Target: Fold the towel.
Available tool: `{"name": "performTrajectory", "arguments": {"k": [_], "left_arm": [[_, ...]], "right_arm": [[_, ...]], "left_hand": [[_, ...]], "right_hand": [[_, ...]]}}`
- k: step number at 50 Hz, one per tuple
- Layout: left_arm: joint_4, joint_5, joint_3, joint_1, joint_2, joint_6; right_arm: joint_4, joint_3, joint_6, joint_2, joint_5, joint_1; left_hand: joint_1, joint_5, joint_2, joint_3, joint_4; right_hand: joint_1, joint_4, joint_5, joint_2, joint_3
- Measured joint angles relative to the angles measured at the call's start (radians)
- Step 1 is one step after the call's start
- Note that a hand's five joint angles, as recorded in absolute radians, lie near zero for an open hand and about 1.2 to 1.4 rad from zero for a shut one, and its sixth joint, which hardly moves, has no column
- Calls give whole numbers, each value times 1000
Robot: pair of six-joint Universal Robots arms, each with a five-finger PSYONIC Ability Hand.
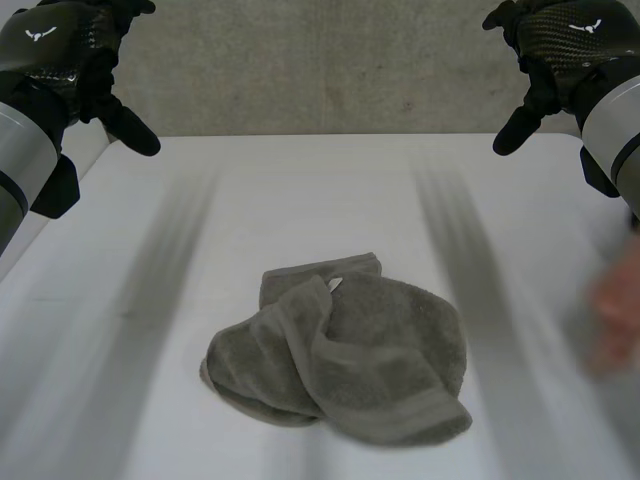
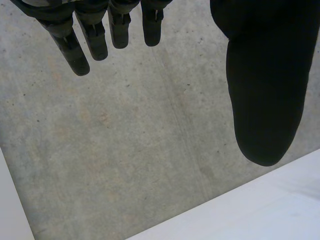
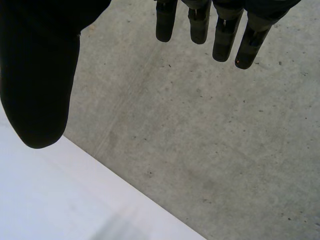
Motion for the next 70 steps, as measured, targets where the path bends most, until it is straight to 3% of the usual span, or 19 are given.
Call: {"name": "performTrajectory", "arguments": {"k": [15, 21, 28, 33, 37, 44, 45, 48, 49, 50, 51, 52, 59, 70], "left_arm": [[-7, 40, -7, -7, -33, 1], [-52, 72, -33, -8, -63, 0], [-89, 72, -155, -8, -100, 0], [-46, 72, -271, -5, -154, -6], [20, 73, -356, -1, -218, -13], [72, 75, -419, -7, -289, -19], [74, 75, -421, -7, -292, -19], [77, 75, -426, -10, -298, -21], [78, 75, -428, -10, -298, -22], [79, 75, -429, -11, -298, -23], [79, 74, -430, -11, -297, -24], [82, 74, -432, -12, -296, -29], [95, 73, -442, -21, -293, -65], [151, 70, -432, -99, -341, -87]], "right_arm": [[35, 8, -70, 6, -59, 2], [167, 29, -161, 35, -101, 21], [271, 106, -130, 73, -123, 110], [213, 220, -31, 90, -132, 184], [68, 331, 42, 109, -128, 266], [-153, 442, 77, 186, -103, 391], [-165, 446, 77, 196, -97, 398], [-200, 450, 74, 233, -59, 415], [-212, 447, 71, 247, -29, 417], [-218, 445, 70, 254, -10, 417], [-223, 443, 69, 257, 4, 416], [-236, 441, 63, 260, 39, 410], [-281, 484, -10, 184, 108, 338], [-269, 644, -151, 39, -2, 181]], "left_hand": [[4, 0, 8, 4, 0], [75, 40, 80, 78, 69], [85, 49, 91, 87, 78], [85, 49, 92, 88, 79], [85, 49, 92, 88, 79], [85, 49, 92, 88, 79], [85, 49, 92, 88, 79], [92, 56, 97, 95, 85], [98, 61, 103, 100, 90], [100, 64, 105, 103, 92], [100, 64, 105, 103, 92], [115, 77, 120, 118, 106], [149, 114, 155, 153, 143], [224, 190, 229, 226, 216]], "right_hand": [[0, 0, 0, 0, 0], [0, 0, 0, 0, 0], [0, 0, 0, 0, 0], [0, 0, 0, 0, 0], [17, 1, 0, 3, 0], [179, 119, 37, 142, 129], [367, 297, 218, 302, 305], [569, 470, 387, 494, 494], [834, 723, 615, 753, 759], [987, 871, 751, 891, 880], [987, 871, 751, 891, 880], [1158, 989, 911, 994, 1000], [1203, 1039, 956, 1037, 1045], [1205, 1042, 960, 1041, 1047]]}}
